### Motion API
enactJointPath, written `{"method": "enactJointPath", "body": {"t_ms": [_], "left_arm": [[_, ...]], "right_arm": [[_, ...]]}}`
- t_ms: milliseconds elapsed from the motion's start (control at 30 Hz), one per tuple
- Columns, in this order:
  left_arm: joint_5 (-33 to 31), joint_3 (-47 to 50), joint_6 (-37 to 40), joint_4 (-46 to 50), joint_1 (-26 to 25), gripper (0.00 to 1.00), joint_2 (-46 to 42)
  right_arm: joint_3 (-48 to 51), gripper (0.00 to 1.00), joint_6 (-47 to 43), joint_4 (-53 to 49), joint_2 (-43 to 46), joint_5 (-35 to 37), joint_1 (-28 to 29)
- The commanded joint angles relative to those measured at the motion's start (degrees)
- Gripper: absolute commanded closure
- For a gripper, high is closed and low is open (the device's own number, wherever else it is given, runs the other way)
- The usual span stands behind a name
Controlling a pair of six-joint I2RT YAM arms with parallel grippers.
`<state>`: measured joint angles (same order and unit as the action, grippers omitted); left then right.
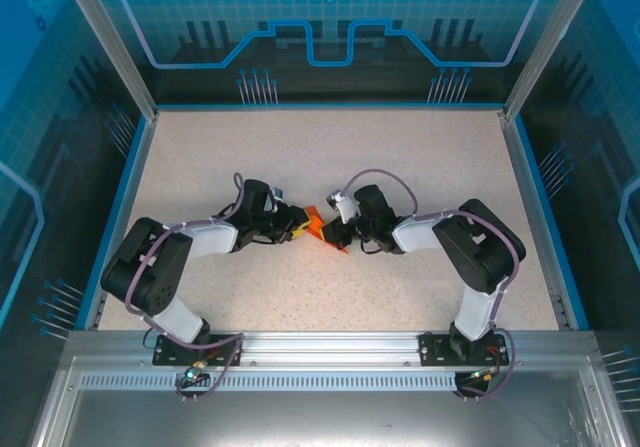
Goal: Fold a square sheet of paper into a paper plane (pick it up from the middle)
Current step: Fold the wing for the fifth time at the center of the table.
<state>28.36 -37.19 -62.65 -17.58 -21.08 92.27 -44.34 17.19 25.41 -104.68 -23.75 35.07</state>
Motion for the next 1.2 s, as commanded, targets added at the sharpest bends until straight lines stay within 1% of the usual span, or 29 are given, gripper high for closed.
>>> {"method": "enactJointPath", "body": {"t_ms": [0,400,567,800,900,1167], "left_arm": [[0.69,1.30,0.04,-3.26,-0.38,0.75,0.81],[-0.20,3.44,2.75,-4.39,-0.41,0.79,0.81],[-0.80,3.97,3.52,-4.64,-0.43,0.80,1.02],[-1.20,3.70,4.02,-4.91,-0.41,0.81,1.85],[-1.20,3.48,3.86,-5.67,-0.45,0.82,2.54],[-1.50,1.82,4.16,-6.72,-0.50,0.83,4.56]], "right_arm": [[-2.11,0.93,3.26,0.63,-1.95,-4.35,-0.64],[-5.70,0.93,7.86,-0.26,-6.78,-9.27,-1.98],[-5.71,0.93,8.65,-1.05,-7.90,-10.60,-2.20],[-7.43,0.86,8.37,-2.43,-8.91,-11.31,-2.20],[-7.59,0.85,8.42,-2.85,-9.19,-11.39,-2.20],[-7.68,0.90,8.80,-4.01,-9.59,-11.64,-2.20]]}}
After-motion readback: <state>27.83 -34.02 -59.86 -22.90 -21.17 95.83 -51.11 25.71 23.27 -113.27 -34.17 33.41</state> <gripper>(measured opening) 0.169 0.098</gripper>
